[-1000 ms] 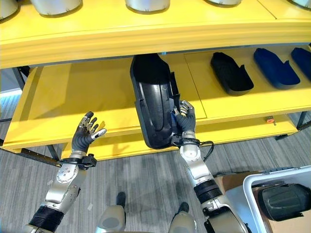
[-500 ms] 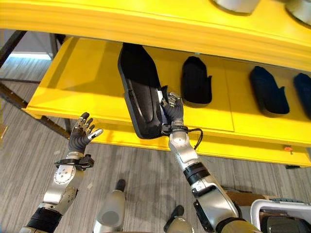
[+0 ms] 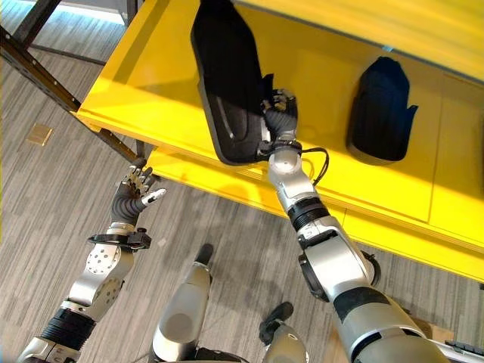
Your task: Move parts from the plastic box to the shelf.
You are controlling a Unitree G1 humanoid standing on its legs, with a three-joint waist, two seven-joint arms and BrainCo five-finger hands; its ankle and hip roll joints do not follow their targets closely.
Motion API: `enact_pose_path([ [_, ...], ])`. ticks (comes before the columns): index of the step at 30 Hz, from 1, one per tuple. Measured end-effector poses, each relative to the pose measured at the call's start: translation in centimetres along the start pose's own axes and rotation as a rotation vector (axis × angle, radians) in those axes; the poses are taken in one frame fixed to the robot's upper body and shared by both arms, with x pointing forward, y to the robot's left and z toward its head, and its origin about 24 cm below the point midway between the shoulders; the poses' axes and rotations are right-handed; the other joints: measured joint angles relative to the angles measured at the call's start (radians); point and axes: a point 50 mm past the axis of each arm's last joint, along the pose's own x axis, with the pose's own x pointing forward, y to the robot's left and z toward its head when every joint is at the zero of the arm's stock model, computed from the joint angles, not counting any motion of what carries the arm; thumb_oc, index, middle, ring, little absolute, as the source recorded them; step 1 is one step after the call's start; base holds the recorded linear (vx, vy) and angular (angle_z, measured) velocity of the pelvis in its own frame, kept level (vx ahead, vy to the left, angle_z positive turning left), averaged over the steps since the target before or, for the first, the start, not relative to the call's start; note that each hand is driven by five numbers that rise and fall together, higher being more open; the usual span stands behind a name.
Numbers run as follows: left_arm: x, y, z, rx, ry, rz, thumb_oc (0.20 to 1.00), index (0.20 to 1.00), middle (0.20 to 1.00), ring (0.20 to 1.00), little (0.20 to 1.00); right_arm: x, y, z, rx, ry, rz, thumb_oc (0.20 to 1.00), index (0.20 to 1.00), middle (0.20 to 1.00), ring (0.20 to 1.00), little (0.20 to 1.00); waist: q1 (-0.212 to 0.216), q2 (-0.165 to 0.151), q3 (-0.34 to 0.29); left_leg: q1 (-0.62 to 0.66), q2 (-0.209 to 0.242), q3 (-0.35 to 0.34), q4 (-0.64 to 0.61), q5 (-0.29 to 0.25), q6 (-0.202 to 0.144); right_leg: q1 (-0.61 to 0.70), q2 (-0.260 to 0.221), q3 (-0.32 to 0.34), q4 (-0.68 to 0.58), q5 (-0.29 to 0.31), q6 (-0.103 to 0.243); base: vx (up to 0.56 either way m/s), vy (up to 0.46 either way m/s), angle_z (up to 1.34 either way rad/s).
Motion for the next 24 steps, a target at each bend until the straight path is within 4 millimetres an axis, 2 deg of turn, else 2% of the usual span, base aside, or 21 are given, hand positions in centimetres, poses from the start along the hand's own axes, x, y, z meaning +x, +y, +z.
enact_pose_path([
  [4, 0.1, -0.9, 0.0, -0.005, -0.001, -0.041, 1.0, 1.0, 1.0, 1.0, 1.0, 1.1, -1.8, 1.0, 0.014, -0.001, -0.08, 0.2, 0.2, 0.2, 0.2, 0.2, 0.004, 0.013, 0.011, -0.037, -0.02, -0.004, 0.018, 0.002, 0.008, -0.026, -0.02, -0.006, 0.014, 0.001, 0.001, -0.01, 0.025, 0.11],
  [9, 0.7, -2.4, 0.8, -0.015, -0.035, -0.106, 1.0, 1.0, 1.0, 1.0, 1.0, 3.0, -5.6, 3.7, -0.005, -0.052, -0.196, 0.2, 0.2, 0.2, 0.2, 0.2, 0.015, 0.053, 0.036, -0.077, -0.04, -0.016, 0.045, -0.002, 0.022, -0.046, -0.035, -0.018, 0.031, -0.002, 0.004, 0.04, 0.002, 0.13],
  [12, 0.7, -2.5, 0.9, -0.022, -0.036, -0.111, 1.0, 1.0, 1.0, 1.0, 1.0, 3.3, -6.9, 4.3, -0.003, -0.06, -0.242, 0.2, 0.2, 0.2, 0.2, 0.2, 0.019, 0.054, 0.036, -0.093, -0.051, -0.017, 0.053, -0.002, 0.023, -0.057, -0.043, -0.018, 0.033, -0.003, 0.006, 0.01, 0.02, 0.05],
  [16, 0.6, -2.5, 0.8, -0.008, -0.032, -0.125, 1.0, 1.0, 1.0, 1.0, 1.0, 3.8, -8.2, 4.5, -0.016, -0.04, -0.292, 0.2, 0.2, 0.2, 0.2, 0.2, 0.008, 0.057, 0.038, -0.111, -0.064, -0.015, 0.064, -0.002, 0.027, -0.072, -0.057, -0.017, 0.04, -0.002, 0.008, 0.0, 0.013, 0.02],
  [24, 0.5, -2.7, 0.8, -0.009, -0.035, -0.133, 1.0, 1.0, 1.0, 1.0, 1.0, 4.2, -9.6, 4.8, 0.008, -0.009, -0.35, 0.2, 0.2, 0.2, 0.2, 0.2, -0.006, 0.057, 0.038, -0.121, -0.062, -0.013, 0.064, -0.002, 0.028, -0.085, -0.055, -0.013, 0.041, -0.002, 0.008, 0.0, 0.002, 0.0],
])
